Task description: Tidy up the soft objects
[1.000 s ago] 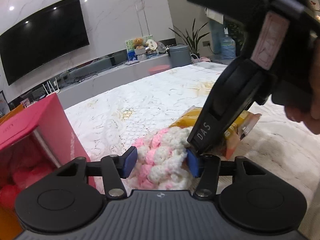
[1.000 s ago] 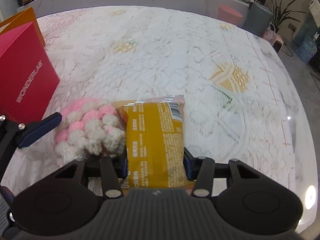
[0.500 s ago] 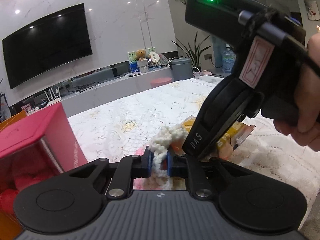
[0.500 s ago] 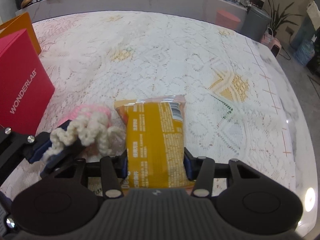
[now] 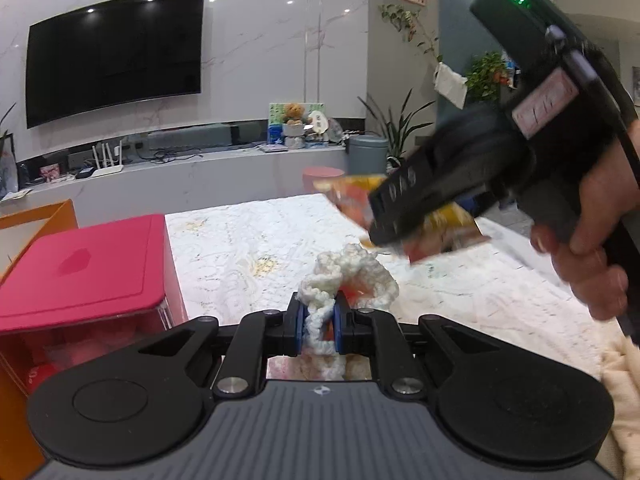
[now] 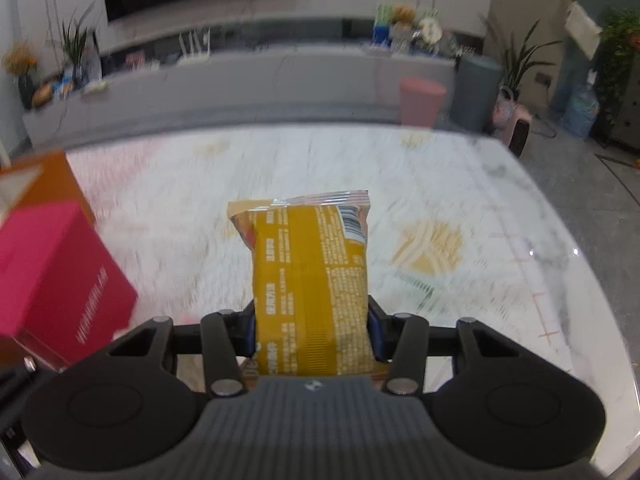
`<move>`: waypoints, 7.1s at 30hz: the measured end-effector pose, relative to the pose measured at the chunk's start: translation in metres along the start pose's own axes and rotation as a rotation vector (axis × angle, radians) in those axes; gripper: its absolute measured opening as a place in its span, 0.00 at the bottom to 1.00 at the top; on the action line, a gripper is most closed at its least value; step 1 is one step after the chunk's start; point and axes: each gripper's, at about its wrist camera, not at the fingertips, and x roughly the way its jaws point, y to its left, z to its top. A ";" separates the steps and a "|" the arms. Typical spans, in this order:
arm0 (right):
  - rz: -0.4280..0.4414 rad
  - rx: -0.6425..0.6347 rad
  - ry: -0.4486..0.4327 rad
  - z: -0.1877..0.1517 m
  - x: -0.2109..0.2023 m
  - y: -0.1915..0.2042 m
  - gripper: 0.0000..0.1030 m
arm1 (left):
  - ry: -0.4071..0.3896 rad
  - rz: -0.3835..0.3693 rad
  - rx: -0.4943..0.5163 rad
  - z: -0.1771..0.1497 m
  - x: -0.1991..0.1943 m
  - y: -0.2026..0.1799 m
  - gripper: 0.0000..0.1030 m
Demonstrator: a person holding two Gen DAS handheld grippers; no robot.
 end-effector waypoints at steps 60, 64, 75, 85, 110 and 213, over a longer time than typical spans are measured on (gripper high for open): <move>0.229 -0.021 -0.199 0.071 -0.065 0.119 0.47 | -0.271 0.437 -0.229 0.058 -0.092 0.274 0.16; 0.292 -0.110 -0.219 0.092 -0.073 0.172 0.47 | -0.231 0.402 -0.258 0.056 -0.089 0.279 0.16; 0.374 -0.331 -0.094 0.098 -0.036 0.312 0.47 | -0.047 0.285 -0.240 0.050 -0.059 0.296 0.16; 0.338 -0.335 -0.028 0.098 -0.012 0.328 0.47 | 0.069 0.334 -0.293 0.048 -0.052 0.304 0.16; 0.278 -0.365 0.049 0.098 0.009 0.338 0.47 | 0.062 0.189 -0.372 0.054 -0.087 0.327 0.74; 0.194 -0.111 -0.227 -0.139 -0.179 0.198 0.97 | 0.034 0.397 -0.152 -0.010 -0.219 0.113 1.00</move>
